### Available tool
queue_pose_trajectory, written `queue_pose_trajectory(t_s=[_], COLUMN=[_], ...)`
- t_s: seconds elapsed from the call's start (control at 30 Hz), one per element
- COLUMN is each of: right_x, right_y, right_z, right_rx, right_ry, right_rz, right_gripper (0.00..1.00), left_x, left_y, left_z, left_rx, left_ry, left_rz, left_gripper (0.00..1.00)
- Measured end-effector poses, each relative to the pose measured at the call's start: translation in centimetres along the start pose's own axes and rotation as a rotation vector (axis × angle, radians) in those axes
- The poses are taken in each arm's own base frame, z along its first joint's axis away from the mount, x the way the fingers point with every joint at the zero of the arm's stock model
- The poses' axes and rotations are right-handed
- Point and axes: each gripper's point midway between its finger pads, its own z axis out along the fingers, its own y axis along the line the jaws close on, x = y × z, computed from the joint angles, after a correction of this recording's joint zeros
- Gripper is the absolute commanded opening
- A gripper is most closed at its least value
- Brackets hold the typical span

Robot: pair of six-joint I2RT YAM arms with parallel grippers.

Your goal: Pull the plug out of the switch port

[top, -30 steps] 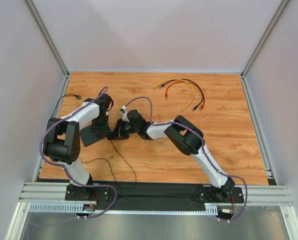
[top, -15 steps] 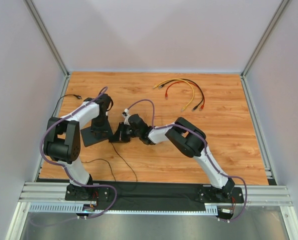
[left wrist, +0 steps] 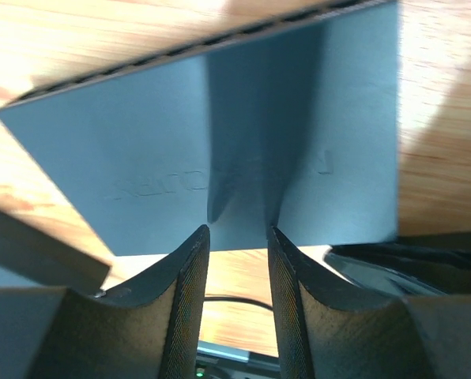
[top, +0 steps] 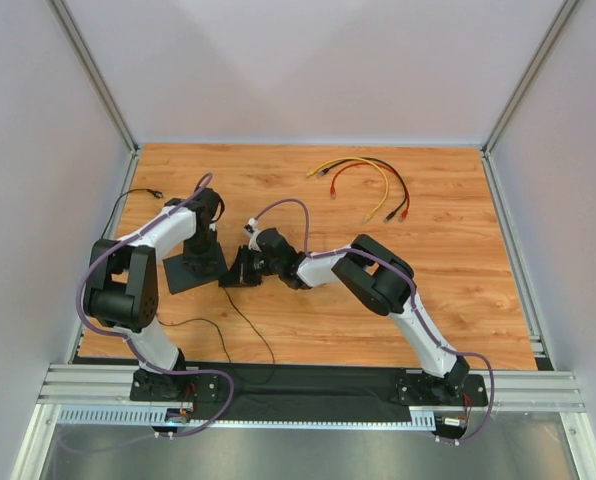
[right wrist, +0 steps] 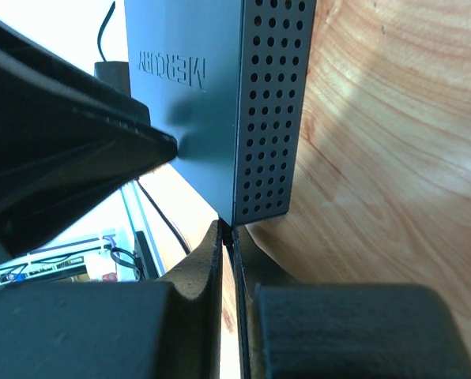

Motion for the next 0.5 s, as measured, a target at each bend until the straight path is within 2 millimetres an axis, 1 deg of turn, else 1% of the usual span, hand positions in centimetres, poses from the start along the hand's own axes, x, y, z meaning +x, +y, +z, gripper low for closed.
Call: queue_pose_trajectory(t_s=[0.27,0.5], right_x=[-0.1,-0.3], right_y=[0.0,-0.1], right_z=[-0.1,-0.2], right_rx=[-0.003,-0.006], right_ry=[0.016,0.018], right_rz=[0.005,0.01], right_gripper=[0.0,0.0], left_x=[-0.3,-0.2], left_y=[-1.7,-2.5], left_z=[-0.1,-0.2], left_rx=[0.083,0.131], left_ry=[0.005,-0.006], left_rz=[-0.023,-0.041], left_gripper=[0.45,0.45])
